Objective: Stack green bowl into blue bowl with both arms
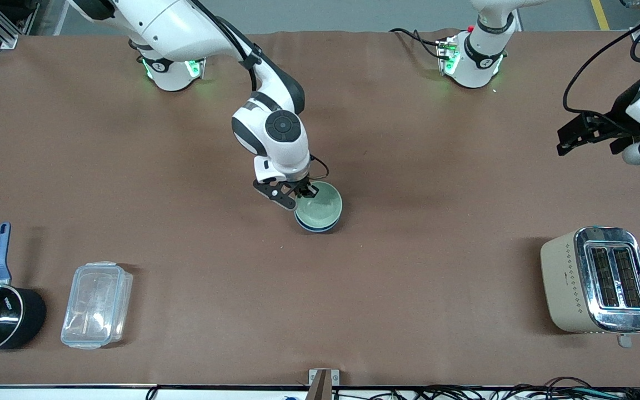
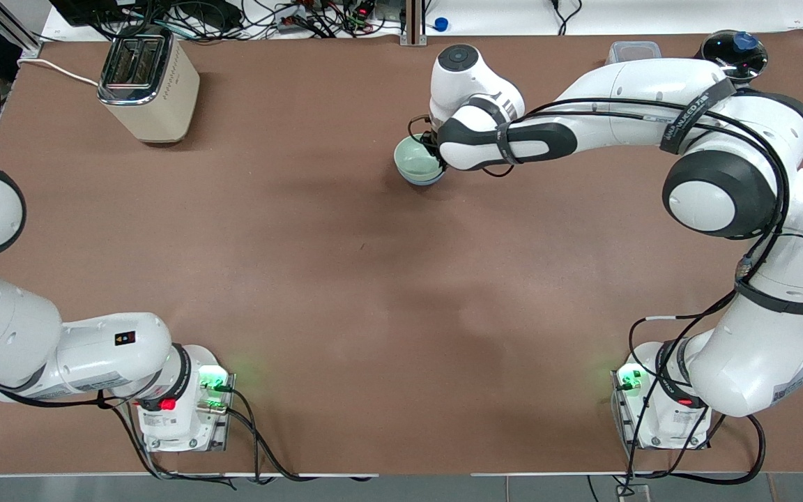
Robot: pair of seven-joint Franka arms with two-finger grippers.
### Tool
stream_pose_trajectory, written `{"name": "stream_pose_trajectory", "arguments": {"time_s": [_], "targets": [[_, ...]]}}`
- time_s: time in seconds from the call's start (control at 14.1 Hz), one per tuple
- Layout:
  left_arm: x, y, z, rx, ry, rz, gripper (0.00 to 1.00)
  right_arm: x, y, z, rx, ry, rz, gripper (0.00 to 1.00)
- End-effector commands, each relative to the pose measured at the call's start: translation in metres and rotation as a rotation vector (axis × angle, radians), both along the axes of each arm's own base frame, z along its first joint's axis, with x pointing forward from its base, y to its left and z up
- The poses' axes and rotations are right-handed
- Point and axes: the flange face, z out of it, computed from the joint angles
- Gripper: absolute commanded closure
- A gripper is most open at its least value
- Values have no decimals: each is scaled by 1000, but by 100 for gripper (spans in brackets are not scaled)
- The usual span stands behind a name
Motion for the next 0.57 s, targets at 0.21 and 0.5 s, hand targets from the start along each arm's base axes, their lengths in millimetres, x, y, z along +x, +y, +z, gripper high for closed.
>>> {"name": "stream_pose_trajectory", "arguments": {"time_s": [0.21, 0.5], "targets": [[-38, 2, 5, -15, 5, -10, 0, 11, 4, 10, 5, -30, -17, 2], [-33, 7, 0, -11, -2, 3, 0, 48, -32, 84, -97, -75, -34, 0]]}}
